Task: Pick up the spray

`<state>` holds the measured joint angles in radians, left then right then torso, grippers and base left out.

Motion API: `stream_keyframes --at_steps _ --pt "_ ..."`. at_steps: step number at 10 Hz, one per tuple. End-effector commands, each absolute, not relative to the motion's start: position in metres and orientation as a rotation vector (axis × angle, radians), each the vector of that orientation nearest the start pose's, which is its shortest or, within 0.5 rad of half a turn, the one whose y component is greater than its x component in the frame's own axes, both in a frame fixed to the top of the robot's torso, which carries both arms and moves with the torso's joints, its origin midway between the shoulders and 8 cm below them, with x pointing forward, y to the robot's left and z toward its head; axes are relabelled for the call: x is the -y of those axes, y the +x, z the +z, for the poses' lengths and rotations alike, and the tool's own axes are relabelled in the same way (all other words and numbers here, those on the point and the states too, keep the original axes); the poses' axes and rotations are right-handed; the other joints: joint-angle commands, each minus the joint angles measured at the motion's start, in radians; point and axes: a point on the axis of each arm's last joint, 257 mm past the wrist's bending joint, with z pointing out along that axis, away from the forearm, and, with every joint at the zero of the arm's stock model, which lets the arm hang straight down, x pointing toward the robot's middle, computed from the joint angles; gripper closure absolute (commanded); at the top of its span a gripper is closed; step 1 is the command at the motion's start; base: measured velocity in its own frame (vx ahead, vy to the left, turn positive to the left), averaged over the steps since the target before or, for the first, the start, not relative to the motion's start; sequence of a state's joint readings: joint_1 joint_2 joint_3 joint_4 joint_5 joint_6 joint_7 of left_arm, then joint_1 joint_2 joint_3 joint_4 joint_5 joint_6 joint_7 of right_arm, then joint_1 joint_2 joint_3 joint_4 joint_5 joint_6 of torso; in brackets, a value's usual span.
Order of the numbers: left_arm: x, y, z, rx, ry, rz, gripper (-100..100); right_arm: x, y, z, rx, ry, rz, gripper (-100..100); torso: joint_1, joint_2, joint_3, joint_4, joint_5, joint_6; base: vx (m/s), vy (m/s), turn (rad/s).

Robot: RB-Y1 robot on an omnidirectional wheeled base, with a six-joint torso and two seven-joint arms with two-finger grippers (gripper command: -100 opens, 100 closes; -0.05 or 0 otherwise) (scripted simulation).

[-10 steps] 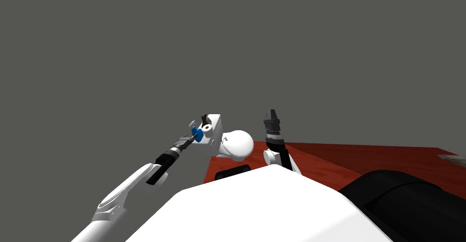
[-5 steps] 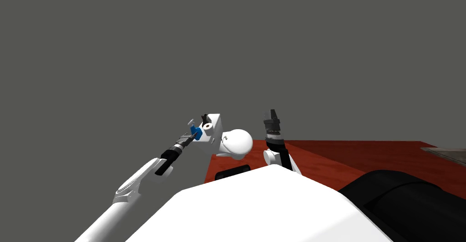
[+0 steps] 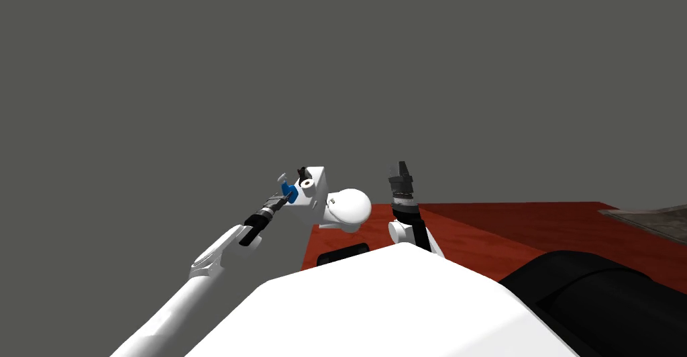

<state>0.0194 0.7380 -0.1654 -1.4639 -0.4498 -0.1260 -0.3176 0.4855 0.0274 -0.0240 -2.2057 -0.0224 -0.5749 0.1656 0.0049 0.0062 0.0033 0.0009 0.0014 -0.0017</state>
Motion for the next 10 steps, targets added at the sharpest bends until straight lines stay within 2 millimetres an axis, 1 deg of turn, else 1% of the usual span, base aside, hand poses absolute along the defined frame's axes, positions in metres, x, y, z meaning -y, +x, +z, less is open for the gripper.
stream_keyframes --at_steps 1,2,3,4,6,7,8,9,10 --pt "-0.377 0.537 -0.241 -1.729 0.059 -0.162 -100 0.292 0.344 0.011 -0.604 0.618 1.143 0 0.000 0.000 0.000 0.000 0.000 0.000 -0.086 0.045 -0.002" --pt "-0.384 0.542 -0.243 -1.733 0.050 -0.147 -100 0.292 0.344 0.011 -0.605 0.618 1.143 0 0.000 -0.002 -0.001 0.000 0.000 0.000 -0.023 0.012 0.009" --pt "-0.364 0.550 -0.252 -1.736 0.046 -0.178 -100 0.292 0.344 0.011 -0.605 0.618 1.143 0 -0.002 -0.005 -0.003 -0.001 0.000 0.000 -0.111 0.040 -0.125" --pt "-0.371 0.558 -0.250 -1.735 0.038 -0.163 -100 0.292 0.344 0.011 -0.604 0.618 1.144 0 -0.001 -0.002 -0.001 -0.001 0.000 0.001 -0.136 0.055 -0.106" --pt "-0.380 0.574 -0.242 -1.726 0.030 -0.142 -100 0.292 0.344 0.011 -0.605 0.618 1.143 0 -0.001 -0.003 -0.001 0.000 0.000 0.000 -0.041 0.018 0.007" --pt "-0.383 0.573 -0.245 -1.733 0.025 -0.137 -100 0.292 0.344 0.011 -0.605 0.618 1.143 0 -0.002 -0.006 -0.003 -0.001 -0.001 0.000 0.007 -0.005 0.004" --pt "-0.359 0.585 -0.251 -1.733 0.028 -0.169 -100 0.292 0.344 0.011 -0.605 0.618 1.143 0 -0.003 -0.007 -0.004 -0.001 -0.001 0.000 -0.110 0.029 -0.120" --pt "-0.364 0.590 -0.249 -1.733 0.023 -0.159 -100 0.292 0.344 0.011 -0.604 0.618 1.144 0 -0.002 -0.003 -0.002 -0.001 0.000 0.000 -0.140 0.052 -0.114" --pt "-0.367 0.598 -0.243 -1.727 0.020 -0.149 -100 0.292 0.344 0.011 -0.604 0.618 1.144 0 0.000 0.000 0.000 0.000 0.000 0.000 -0.076 0.044 -0.006"
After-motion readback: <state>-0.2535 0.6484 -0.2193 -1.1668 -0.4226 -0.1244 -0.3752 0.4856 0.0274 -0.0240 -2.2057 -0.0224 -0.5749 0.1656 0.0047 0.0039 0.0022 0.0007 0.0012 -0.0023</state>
